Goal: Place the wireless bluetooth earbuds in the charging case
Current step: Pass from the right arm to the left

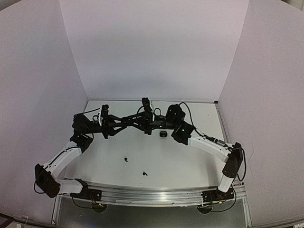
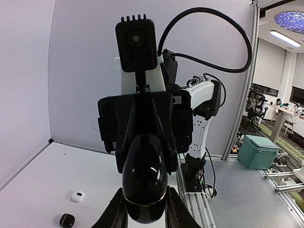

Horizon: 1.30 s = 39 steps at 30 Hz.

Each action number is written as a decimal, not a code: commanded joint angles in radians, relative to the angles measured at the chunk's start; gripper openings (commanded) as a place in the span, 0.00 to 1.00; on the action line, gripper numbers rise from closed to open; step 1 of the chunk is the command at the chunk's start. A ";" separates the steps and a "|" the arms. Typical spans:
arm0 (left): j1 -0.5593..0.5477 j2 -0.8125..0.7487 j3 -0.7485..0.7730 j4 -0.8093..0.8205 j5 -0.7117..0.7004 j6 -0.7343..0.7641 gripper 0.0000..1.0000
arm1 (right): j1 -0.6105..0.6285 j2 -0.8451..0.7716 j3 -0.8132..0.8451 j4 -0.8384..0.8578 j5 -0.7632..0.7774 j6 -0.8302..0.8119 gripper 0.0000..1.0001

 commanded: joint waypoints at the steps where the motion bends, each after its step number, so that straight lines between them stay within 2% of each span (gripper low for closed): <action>1: 0.004 -0.021 -0.002 0.048 0.001 -0.006 0.28 | -0.004 0.014 0.026 0.040 -0.008 0.003 0.00; 15: 0.006 -0.024 -0.008 0.050 0.000 -0.011 0.26 | -0.004 0.035 0.050 0.061 -0.014 0.013 0.00; 28: 0.008 -0.031 -0.015 0.052 -0.007 -0.023 0.32 | -0.006 0.036 0.063 0.089 -0.007 0.017 0.00; 39: 0.009 -0.030 -0.010 0.061 -0.005 -0.019 0.29 | -0.006 0.034 0.042 0.091 -0.010 0.029 0.00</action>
